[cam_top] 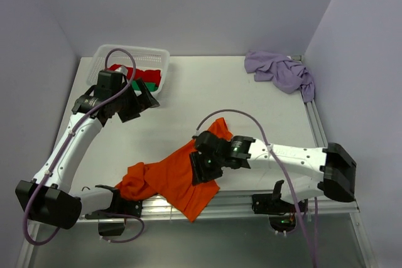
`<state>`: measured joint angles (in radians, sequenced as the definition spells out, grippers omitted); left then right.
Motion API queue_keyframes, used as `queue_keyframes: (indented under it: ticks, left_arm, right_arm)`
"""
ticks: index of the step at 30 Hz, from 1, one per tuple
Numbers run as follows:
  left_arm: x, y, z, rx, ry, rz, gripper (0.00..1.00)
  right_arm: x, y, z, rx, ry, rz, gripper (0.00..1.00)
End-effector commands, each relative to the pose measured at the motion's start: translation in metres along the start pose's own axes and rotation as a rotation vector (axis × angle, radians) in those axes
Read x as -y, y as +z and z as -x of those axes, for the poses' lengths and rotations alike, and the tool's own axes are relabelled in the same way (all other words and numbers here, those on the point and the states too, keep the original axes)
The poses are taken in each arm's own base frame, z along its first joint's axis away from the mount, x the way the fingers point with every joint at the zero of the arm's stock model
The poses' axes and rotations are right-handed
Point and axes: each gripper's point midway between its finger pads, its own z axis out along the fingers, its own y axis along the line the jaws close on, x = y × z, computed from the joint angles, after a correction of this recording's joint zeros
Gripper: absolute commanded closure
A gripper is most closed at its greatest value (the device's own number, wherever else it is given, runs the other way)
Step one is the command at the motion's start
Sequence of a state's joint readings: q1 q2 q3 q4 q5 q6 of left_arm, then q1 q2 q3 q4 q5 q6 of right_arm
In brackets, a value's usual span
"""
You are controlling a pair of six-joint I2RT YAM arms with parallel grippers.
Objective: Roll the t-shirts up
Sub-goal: Flatten the tshirt
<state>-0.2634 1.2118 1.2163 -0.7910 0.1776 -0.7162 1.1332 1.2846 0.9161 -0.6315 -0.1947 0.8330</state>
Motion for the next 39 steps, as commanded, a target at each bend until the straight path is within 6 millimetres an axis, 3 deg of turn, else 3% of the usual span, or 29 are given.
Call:
queue_keyframes:
  ticks: [1,6,10,14,17,22,23,25,26,28,29,31,32,34,35,37,39]
  left_arm:
    - [-0.004,-0.01,0.002,0.034,0.028,0.024,0.01]
    - [-0.002,-0.012,0.005,0.026,0.02,0.031,0.01]
    - [-0.003,-0.011,0.004,0.02,-0.004,0.042,0.0]
    - [-0.011,-0.004,0.008,0.017,-0.002,0.095,0.0]
    - [-0.004,0.009,0.02,0.031,0.023,0.057,0.01]
    - [0.03,0.054,0.04,-0.017,0.095,-0.09,0.02]
    - [0.025,0.077,0.037,-0.065,0.088,-0.067,0.03]
    - [0.036,0.094,0.049,-0.079,0.108,-0.088,0.05]
    - [0.03,0.119,0.045,-0.12,0.107,-0.064,0.07]
    - [0.049,0.13,0.058,-0.12,0.134,-0.117,0.09]
    - [0.048,0.149,0.054,-0.152,0.133,-0.112,0.11]
    - [0.064,0.159,0.062,-0.16,0.126,-0.139,0.11]
    - [0.057,0.177,0.054,-0.206,0.106,-0.122,0.12]
    - [0.056,0.19,0.058,-0.208,0.08,-0.097,0.12]
    - [0.044,0.208,0.053,-0.223,0.065,-0.054,0.14]
    - [0.04,0.219,0.064,-0.184,0.058,-0.021,0.14]
    - [0.024,0.235,0.075,-0.146,0.036,0.033,0.14]
  right_arm:
    - [-0.018,0.015,-0.011,-0.038,-0.068,-0.006,0.46]
    - [-0.035,0.028,-0.042,-0.079,-0.222,-0.014,0.49]
    - [-0.053,0.039,-0.055,-0.081,-0.347,0.0,0.5]
    - [-0.075,0.047,-0.061,-0.065,-0.434,-0.007,0.5]
    - [-0.073,0.055,-0.059,-0.045,-0.426,-0.017,0.51]
    - [-0.07,0.036,-0.038,0.084,-0.37,0.0,0.52]
    - [-0.064,0.035,-0.035,0.095,-0.356,-0.012,0.52]
    - [-0.063,0.026,-0.03,0.123,-0.33,-0.001,0.53]
    - [-0.06,0.024,-0.026,0.143,-0.322,-0.014,0.53]
    - [-0.059,0.018,-0.023,0.158,-0.304,-0.021,0.53]
    - [-0.057,0.017,-0.022,0.163,-0.295,-0.024,0.53]
    - [-0.052,0.015,-0.017,0.174,-0.271,-0.042,0.54]
    - [-0.051,0.013,-0.015,0.18,-0.262,-0.049,0.53]
    - [-0.041,0.008,-0.007,0.214,-0.228,-0.094,0.54]
    - [-0.037,0.006,-0.004,0.227,-0.215,-0.109,0.54]
    - [-0.02,-0.005,0.009,0.278,-0.148,-0.162,0.55]
    - [-0.001,-0.01,0.015,0.284,-0.082,-0.187,0.63]
